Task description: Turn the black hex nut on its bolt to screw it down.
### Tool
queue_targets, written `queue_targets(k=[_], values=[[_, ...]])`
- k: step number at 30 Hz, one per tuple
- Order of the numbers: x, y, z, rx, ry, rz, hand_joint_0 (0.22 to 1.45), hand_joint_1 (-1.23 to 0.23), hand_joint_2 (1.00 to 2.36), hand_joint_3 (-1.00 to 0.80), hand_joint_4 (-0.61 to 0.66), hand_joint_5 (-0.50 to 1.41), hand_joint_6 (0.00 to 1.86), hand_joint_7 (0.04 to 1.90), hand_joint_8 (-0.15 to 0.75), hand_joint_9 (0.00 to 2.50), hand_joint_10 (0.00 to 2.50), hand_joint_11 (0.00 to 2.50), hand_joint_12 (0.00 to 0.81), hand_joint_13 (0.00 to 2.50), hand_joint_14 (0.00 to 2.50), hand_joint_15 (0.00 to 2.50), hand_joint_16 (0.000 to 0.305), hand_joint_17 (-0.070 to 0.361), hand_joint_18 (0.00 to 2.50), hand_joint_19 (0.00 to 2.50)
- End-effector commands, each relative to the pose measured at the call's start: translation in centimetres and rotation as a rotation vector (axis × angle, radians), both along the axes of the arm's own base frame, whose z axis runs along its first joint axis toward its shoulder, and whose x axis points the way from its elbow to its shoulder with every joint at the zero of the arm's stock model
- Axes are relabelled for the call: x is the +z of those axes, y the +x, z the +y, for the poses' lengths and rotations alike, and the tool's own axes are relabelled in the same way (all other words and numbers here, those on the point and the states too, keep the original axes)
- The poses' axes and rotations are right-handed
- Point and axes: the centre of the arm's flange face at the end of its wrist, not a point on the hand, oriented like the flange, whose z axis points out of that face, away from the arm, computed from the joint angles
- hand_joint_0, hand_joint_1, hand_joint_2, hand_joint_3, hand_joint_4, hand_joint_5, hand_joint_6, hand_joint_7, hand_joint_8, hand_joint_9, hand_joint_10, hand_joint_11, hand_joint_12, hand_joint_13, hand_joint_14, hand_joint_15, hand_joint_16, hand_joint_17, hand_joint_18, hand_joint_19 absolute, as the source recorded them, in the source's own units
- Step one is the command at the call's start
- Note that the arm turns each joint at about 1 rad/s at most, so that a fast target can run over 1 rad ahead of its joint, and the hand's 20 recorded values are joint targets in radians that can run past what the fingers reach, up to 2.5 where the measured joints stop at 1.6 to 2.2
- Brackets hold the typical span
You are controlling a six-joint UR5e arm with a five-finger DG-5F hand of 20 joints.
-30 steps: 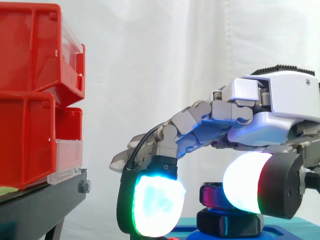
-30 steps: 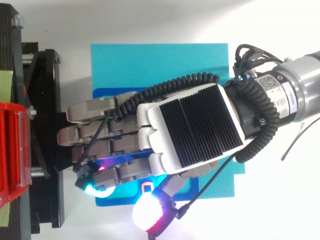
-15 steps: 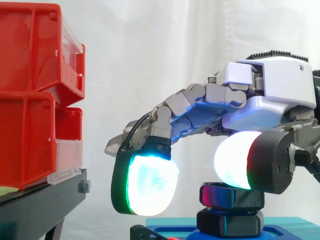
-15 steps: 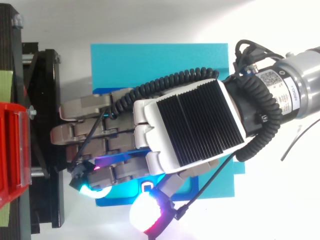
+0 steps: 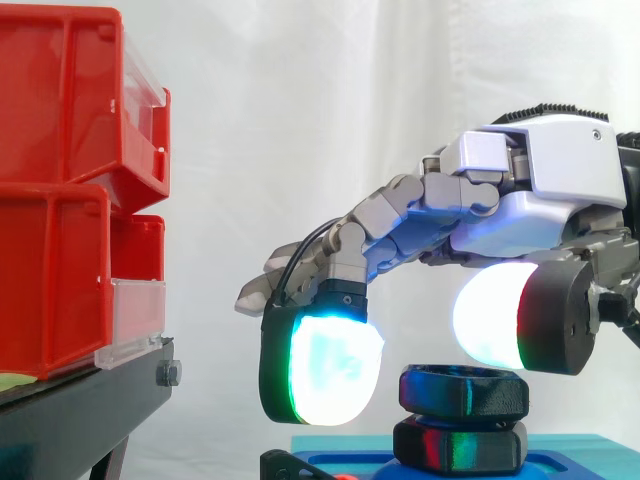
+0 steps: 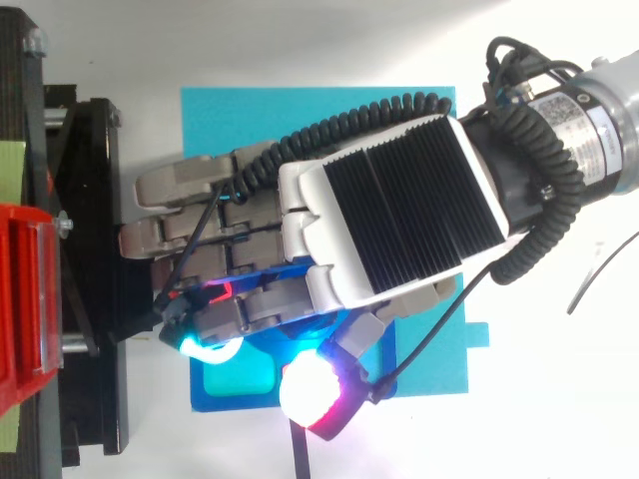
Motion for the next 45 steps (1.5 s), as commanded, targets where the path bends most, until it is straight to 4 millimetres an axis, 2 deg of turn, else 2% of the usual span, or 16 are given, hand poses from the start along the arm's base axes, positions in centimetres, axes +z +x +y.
queue_targets(k=[1,16,26,45], values=[[0.2,-0.1,-0.3,0.002,-0.005,0.01,0.52,-0.44,1.0,-0.5,0.22,-0.2,0.74,0.69,0.249,0.52,0.01,0.32,0.146,0.36,0.0,0.0,0.015,0.034,0.08,0.12],[0.2,-0.1,0.1,0.008,-0.009,0.012,0.52,-0.44,1.0,-0.5,0.22,-0.2,0.75,0.68,0.248,0.52,0.01,0.32,0.146,0.36,0.0,0.0,0.015,0.035,0.08,0.12],[0.2,-0.3,-0.8,0.022,-0.009,0.013,0.52,-0.44,1.0,-0.5,0.22,-0.2,0.76,0.67,0.248,0.52,0.01,0.33,0.147,0.36,0.0,0.0,0.015,0.034,0.08,0.12],[0.6,-1.0,-3.9,0.031,-0.012,0.008,0.52,-0.44,1.0,-0.5,0.23,-0.21,0.77,0.66,0.249,0.52,0.01,0.33,0.146,0.36,0.0,0.0,0.015,0.033,0.08,0.12]])
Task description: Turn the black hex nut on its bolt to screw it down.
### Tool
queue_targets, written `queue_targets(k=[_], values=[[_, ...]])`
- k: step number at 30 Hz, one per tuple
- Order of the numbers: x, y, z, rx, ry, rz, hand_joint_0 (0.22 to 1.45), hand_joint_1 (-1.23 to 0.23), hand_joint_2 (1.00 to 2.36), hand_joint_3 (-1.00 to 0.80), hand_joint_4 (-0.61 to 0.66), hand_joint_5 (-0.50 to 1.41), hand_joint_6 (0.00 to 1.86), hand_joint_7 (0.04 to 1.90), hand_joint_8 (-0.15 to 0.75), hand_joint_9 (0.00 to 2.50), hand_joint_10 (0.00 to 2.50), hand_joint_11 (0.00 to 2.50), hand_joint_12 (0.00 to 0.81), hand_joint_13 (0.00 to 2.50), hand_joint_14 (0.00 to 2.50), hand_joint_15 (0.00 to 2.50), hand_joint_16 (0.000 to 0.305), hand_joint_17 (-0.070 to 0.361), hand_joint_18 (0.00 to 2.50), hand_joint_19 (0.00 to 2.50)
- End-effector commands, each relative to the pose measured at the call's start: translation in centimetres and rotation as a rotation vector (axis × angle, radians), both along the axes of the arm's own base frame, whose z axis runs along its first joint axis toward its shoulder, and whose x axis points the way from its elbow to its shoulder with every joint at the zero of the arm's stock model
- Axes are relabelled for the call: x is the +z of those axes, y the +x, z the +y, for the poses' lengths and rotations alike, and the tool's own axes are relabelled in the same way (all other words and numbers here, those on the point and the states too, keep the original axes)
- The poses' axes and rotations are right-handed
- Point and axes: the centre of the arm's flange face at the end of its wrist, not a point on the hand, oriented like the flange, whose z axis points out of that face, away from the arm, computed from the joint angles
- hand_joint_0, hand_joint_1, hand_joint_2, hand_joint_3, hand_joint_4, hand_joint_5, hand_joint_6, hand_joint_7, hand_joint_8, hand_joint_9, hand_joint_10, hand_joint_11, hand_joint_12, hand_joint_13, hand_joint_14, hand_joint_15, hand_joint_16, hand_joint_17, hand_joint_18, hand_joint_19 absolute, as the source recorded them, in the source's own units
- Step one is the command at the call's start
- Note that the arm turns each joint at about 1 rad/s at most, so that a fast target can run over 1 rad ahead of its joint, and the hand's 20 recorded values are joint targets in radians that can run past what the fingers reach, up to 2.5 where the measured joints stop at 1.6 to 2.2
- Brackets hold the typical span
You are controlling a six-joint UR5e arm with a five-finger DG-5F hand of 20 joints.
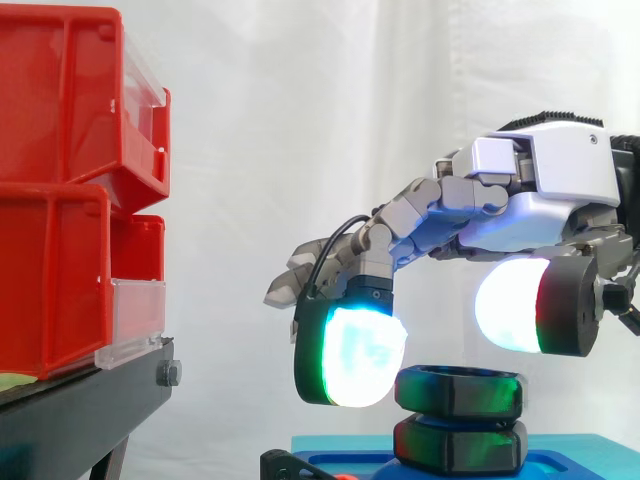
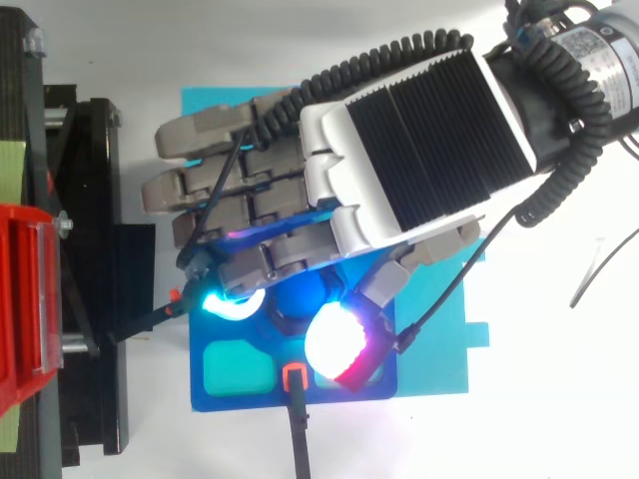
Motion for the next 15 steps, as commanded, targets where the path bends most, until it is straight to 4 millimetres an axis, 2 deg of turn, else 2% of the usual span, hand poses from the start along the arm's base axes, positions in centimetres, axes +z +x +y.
queue_targets(k=[1,9,14,15], values=[[0.0,-0.1,-0.5,-0.001,-0.001,-0.001,0.52,-0.44,1.0,-0.5,0.23,-0.21,0.77,0.66,0.249,0.52,0.01,0.33,0.146,0.36,0.0,0.0,0.015,0.033,0.08,0.12],[0.0,-0.4,-1.6,0.002,-0.002,-0.005,0.52,-0.44,1.0,-0.5,0.23,-0.21,0.77,0.66,0.248,0.52,0.01,0.33,0.144,0.36,0.0,0.0,0.015,0.033,0.08,0.11],[0.1,-0.7,-2.9,0.002,-0.004,-0.015,0.52,-0.44,1.0,-0.5,0.23,-0.21,0.77,0.66,0.247,0.52,0.01,0.32,0.143,0.36,0.0,0.0,0.015,0.033,0.08,0.12],[0.1,-1.0,-3.8,0.004,-0.008,-0.016,0.52,-0.44,1.0,-0.5,0.23,-0.21,0.77,0.66,0.247,0.52,0.01,0.32,0.144,0.36,0.0,0.0,0.015,0.033,0.08,0.11]])
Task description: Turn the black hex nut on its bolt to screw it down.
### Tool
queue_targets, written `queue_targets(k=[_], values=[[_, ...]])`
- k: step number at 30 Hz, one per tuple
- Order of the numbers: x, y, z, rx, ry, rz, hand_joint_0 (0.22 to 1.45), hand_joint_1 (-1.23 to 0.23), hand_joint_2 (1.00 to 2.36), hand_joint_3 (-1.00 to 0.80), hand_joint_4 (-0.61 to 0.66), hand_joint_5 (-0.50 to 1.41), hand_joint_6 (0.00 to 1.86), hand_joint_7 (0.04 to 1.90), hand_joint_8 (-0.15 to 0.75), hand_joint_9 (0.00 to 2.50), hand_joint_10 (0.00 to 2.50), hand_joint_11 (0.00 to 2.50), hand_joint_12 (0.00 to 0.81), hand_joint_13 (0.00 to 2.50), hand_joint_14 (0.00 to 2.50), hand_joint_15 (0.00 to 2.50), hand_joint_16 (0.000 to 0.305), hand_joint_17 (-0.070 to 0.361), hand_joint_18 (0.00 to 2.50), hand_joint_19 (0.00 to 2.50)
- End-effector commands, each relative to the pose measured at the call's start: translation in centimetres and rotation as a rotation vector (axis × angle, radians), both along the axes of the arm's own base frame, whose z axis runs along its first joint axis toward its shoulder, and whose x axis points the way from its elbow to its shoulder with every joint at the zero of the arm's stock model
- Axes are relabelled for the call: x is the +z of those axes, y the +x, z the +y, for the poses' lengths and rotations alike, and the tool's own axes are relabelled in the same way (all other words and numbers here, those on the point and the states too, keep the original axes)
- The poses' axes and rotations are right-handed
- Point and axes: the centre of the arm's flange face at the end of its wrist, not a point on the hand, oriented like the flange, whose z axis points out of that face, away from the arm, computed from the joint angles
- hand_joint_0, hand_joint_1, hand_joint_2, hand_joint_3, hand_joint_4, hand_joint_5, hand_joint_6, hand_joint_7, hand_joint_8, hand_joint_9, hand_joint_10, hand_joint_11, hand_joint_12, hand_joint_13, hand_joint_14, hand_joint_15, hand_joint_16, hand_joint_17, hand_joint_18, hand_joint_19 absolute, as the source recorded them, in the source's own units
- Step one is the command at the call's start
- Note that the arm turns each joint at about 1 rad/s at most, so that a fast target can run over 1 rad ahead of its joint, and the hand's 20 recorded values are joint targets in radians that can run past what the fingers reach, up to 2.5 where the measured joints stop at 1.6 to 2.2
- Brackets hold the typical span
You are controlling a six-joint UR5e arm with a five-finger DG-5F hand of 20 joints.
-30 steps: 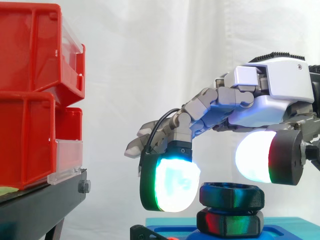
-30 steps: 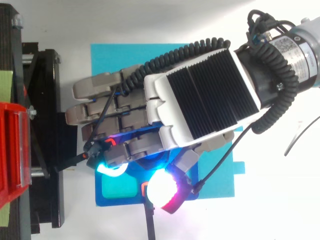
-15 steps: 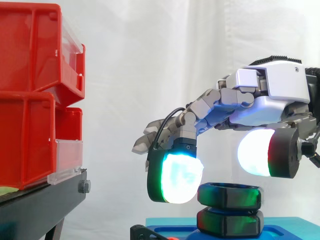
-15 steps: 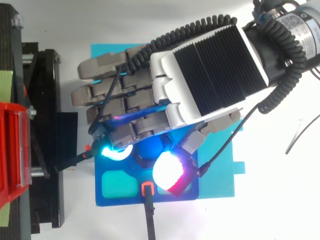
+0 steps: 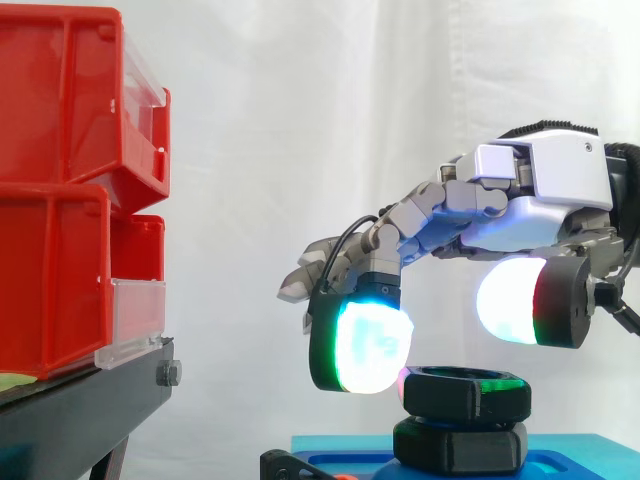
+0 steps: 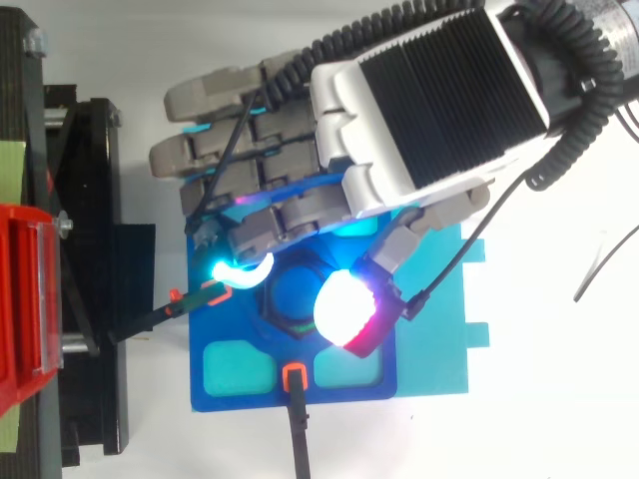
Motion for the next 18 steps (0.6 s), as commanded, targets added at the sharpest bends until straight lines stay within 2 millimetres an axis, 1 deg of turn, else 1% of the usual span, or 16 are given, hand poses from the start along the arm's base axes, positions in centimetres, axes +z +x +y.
queue_targets(k=[1,6,10,14,15,18], values=[[0.0,-0.4,-1.3,0.002,-0.004,-0.003,0.52,-0.44,1.0,-0.5,0.23,-0.21,0.77,0.66,0.246,0.52,0.01,0.32,0.142,0.35,0.0,0.0,0.015,0.034,0.08,0.12],[0.1,-0.6,-2.3,0.007,-0.008,-0.016,0.52,-0.44,1.0,-0.5,0.23,-0.21,0.77,0.66,0.248,0.52,0.01,0.32,0.141,0.35,0.0,0.0,0.015,0.033,0.08,0.12],[0.2,-0.7,-2.5,0.008,-0.007,-0.018,0.52,-0.44,1.0,-0.5,0.23,-0.21,0.77,0.65,0.246,0.52,0.01,0.32,0.141,0.35,0.0,0.0,0.015,0.034,0.08,0.12],[0.4,-0.4,-2.0,0.013,-0.006,-0.022,0.52,-0.44,1.0,-0.5,0.23,-0.21,0.77,0.66,0.246,0.52,0.01,0.33,0.141,0.35,0.0,0.0,0.015,0.034,0.08,0.13],[0.7,-0.2,-1.4,0.018,-0.006,-0.028,0.52,-0.44,1.0,-0.5,0.23,-0.2,0.77,0.65,0.244,0.52,0.01,0.32,0.14,0.35,0.0,0.0,0.015,0.034,0.08,0.12],[1.0,0.1,-1.0,0.01,-0.004,-0.033,0.52,-0.44,1.0,-0.5,0.23,-0.2,0.76,0.65,0.245,0.52,0.01,0.32,0.141,0.35,0.0,0.0,0.015,0.034,0.08,0.13]])
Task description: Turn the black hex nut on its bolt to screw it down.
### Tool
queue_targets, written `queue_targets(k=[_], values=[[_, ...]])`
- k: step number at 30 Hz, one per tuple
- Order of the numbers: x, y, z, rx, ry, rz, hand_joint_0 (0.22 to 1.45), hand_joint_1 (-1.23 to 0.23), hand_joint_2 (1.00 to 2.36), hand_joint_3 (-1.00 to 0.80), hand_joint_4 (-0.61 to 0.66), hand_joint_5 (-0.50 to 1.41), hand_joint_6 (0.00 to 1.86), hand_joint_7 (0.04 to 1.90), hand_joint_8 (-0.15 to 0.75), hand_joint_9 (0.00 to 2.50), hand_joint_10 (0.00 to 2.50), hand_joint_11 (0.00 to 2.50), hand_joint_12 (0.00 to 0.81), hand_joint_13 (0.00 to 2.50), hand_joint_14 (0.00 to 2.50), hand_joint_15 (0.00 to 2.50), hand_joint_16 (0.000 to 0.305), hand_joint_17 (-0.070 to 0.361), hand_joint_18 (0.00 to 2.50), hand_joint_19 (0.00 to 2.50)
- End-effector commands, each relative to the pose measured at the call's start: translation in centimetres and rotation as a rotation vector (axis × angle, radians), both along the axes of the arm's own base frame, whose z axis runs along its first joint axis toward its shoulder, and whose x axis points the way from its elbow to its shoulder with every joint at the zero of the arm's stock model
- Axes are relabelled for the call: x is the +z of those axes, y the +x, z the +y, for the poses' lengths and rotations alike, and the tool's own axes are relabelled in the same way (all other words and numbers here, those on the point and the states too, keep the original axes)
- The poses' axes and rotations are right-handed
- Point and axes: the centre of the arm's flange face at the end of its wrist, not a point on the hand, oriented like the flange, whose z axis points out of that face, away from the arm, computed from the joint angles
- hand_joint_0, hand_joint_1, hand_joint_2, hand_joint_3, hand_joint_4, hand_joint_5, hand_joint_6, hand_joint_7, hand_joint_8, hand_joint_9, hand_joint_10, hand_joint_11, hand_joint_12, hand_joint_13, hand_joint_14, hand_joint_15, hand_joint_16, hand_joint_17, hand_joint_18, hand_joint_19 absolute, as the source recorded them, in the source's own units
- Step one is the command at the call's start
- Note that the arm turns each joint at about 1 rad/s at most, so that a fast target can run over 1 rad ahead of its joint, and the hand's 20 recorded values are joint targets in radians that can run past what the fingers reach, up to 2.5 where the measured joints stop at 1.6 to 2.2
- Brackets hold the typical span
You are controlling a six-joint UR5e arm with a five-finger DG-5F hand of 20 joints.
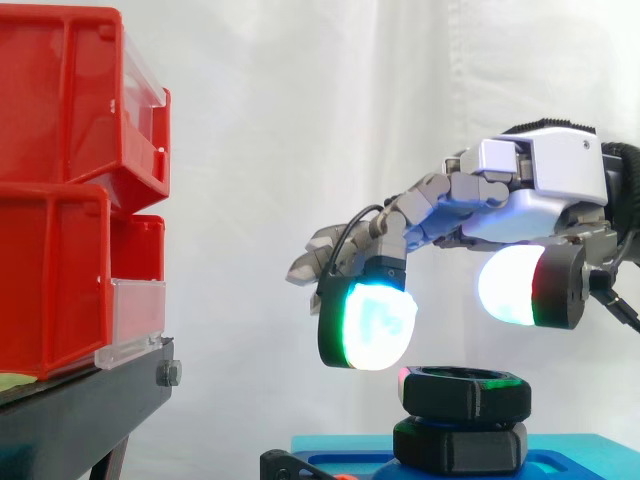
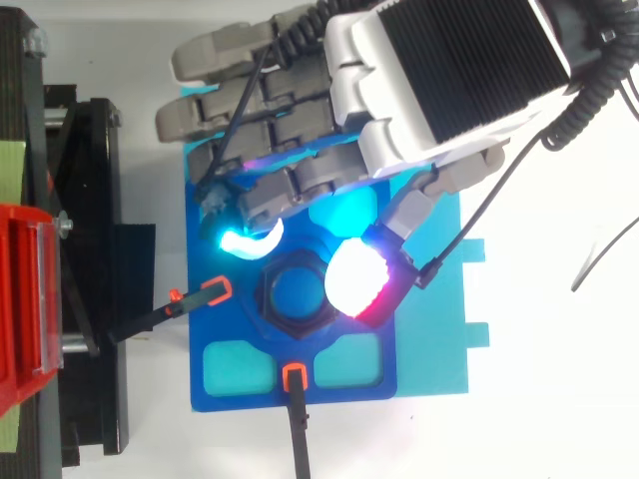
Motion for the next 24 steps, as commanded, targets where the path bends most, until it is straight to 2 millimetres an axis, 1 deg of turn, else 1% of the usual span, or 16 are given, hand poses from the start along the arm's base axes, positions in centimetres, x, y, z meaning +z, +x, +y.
queue_targets(k=[1,5,7,9,10,13,18,24], values=[[0.4,0.5,0.8,-0.013,0.003,-0.007,0.52,-0.44,1.0,-0.5,0.23,-0.2,0.76,0.66,0.245,0.52,0.01,0.32,0.14,0.35,0.0,0.0,0.015,0.034,0.08,0.13],[0.4,1.0,2.1,-0.033,0.005,-0.008,0.52,-0.44,1.0,-0.5,0.23,-0.2,0.74,0.68,0.248,0.52,0.01,0.32,0.14,0.35,0.0,0.0,0.015,0.034,0.08,0.13],[0.3,1.5,4.6,-0.022,0.007,-0.002,0.52,-0.44,1.0,-0.5,0.23,-0.2,0.74,0.68,0.247,0.52,0.01,0.32,0.14,0.35,0.0,0.0,0.015,0.034,0.08,0.13],[0.3,1.9,6.5,-0.022,0.01,0.001,0.52,-0.44,1.0,-0.5,0.22,-0.2,0.74,0.69,0.246,0.52,0.01,0.32,0.14,0.35,0.0,0.0,0.015,0.035,0.08,0.13],[0.3,2.0,6.9,-0.034,0.012,0.006,0.52,-0.44,1.0,-0.5,0.23,-0.2,0.73,0.69,0.248,0.52,0.01,0.33,0.141,0.35,0.0,0.0,0.015,0.035,0.08,0.13],[0.3,2.2,7.3,-0.057,0.012,0.007,0.52,-0.44,1.0,-0.5,0.22,-0.2,0.73,0.69,0.248,0.52,0.01,0.32,0.141,0.35,0.0,0.0,0.016,0.035,0.07,0.13],[0.2,2.5,8.9,-0.051,0.013,0.01,0.52,-0.44,1.0,-0.5,0.22,-0.2,0.73,0.7,0.247,0.52,0.01,0.32,0.141,0.35,0.0,0.0,0.016,0.035,0.07,0.14],[0.0,2.4,9.5,-0.049,0.01,0.024,0.52,-0.44,1.0,-0.5,0.22,-0.19,0.72,0.72,0.248,0.52,0.01,0.32,0.142,0.35,0.0,0.0,0.016,0.035,0.07,0.14]])
